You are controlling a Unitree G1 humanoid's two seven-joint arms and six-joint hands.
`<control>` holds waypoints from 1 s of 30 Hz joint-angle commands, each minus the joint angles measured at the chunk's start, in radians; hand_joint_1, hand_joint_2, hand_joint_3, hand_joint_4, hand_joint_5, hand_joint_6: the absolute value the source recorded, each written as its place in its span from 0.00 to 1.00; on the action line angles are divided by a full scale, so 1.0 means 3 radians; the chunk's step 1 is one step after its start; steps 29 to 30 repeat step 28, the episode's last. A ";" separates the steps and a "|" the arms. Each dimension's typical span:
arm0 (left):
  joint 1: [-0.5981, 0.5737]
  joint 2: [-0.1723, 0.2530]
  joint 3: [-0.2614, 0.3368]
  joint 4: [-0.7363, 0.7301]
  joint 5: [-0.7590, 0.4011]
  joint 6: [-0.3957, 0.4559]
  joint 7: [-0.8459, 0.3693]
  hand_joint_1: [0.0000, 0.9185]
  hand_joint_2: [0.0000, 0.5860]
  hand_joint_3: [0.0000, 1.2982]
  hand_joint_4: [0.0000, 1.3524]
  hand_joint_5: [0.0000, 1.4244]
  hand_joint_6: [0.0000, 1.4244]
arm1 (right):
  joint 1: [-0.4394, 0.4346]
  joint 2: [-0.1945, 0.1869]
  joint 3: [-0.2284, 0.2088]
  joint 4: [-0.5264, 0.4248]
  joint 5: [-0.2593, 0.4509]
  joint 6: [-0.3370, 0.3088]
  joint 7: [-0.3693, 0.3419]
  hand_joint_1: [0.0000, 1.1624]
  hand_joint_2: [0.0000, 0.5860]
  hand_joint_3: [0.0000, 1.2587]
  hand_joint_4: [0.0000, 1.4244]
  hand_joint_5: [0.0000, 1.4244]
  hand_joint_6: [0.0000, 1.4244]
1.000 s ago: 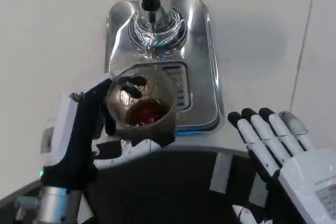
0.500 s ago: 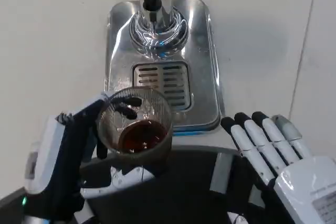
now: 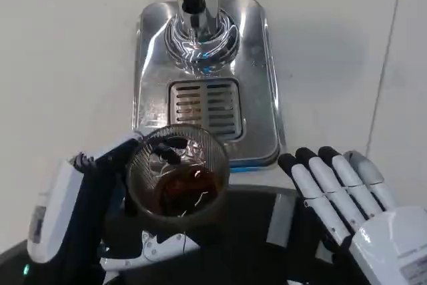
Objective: Grasp the cup under the faucet to collect the drink, then remove the cup.
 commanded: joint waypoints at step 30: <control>0.0106 -0.0081 0.0074 -0.0092 -0.0168 -0.0246 -0.0157 0.91 0.00 0.85 0.88 0.88 1.00 | 0.0143 0.0108 -0.0031 -0.0161 0.0009 -0.0058 0.0238 0.30 0.96 0.00 0.00 0.00 0.00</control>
